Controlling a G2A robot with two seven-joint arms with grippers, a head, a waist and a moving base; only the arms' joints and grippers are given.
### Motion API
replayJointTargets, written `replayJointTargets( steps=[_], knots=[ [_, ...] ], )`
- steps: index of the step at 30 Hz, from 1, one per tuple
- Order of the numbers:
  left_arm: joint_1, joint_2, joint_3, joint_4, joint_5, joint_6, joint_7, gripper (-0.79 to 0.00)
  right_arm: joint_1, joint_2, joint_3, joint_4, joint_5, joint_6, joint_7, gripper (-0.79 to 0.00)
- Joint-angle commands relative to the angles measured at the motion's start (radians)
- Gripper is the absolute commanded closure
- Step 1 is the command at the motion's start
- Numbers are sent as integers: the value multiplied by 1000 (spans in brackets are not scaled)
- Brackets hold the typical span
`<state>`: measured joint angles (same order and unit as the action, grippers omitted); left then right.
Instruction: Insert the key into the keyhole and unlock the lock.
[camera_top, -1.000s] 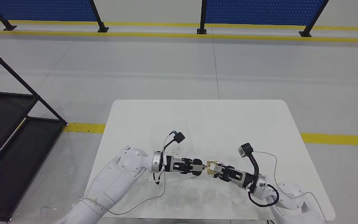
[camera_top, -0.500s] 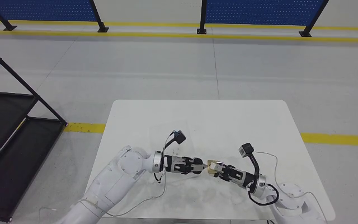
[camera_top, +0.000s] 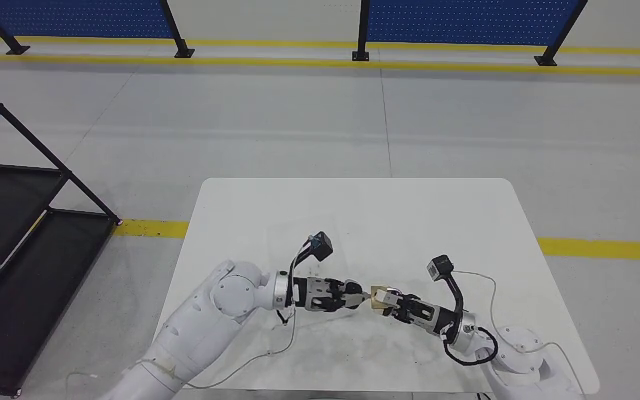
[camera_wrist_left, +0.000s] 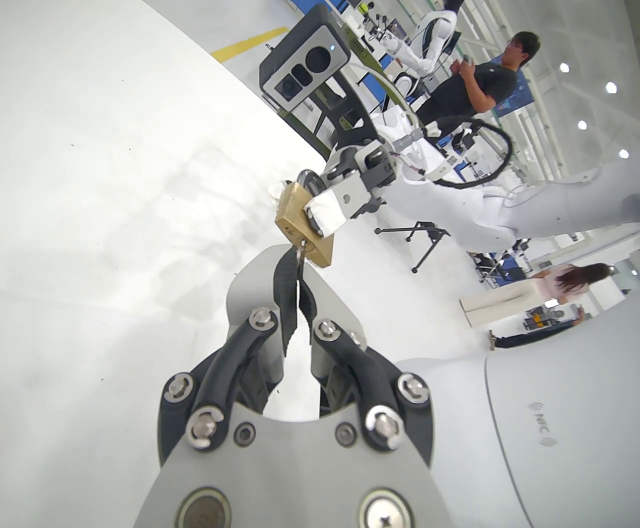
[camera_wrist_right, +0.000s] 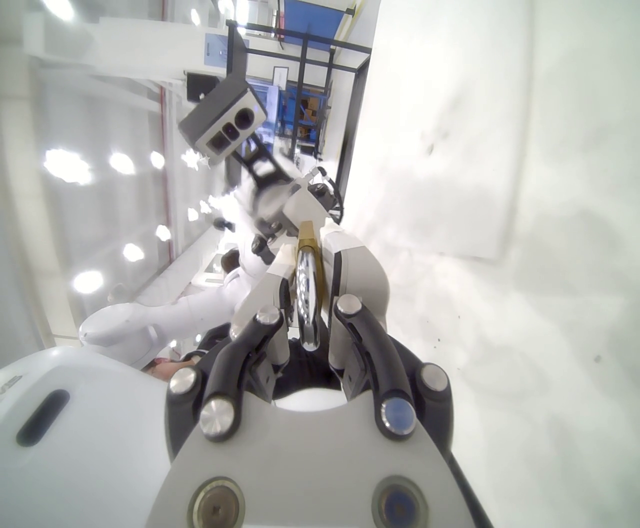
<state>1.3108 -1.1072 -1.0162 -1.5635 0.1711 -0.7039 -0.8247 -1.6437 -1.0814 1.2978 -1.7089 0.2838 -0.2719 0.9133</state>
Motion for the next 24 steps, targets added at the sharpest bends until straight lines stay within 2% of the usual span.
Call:
replayJointTargets(
  steps=[1, 24],
  knots=[
    [3, 0, 2, -3, 18, -5, 19, 0, 0, 1, -1, 1, 1, -2, -1, 0],
    [16, 9, 11, -24, 183, -64, 172, 0, 1, 10, -11, -3, -7, 0, -7, 0]
  ],
)
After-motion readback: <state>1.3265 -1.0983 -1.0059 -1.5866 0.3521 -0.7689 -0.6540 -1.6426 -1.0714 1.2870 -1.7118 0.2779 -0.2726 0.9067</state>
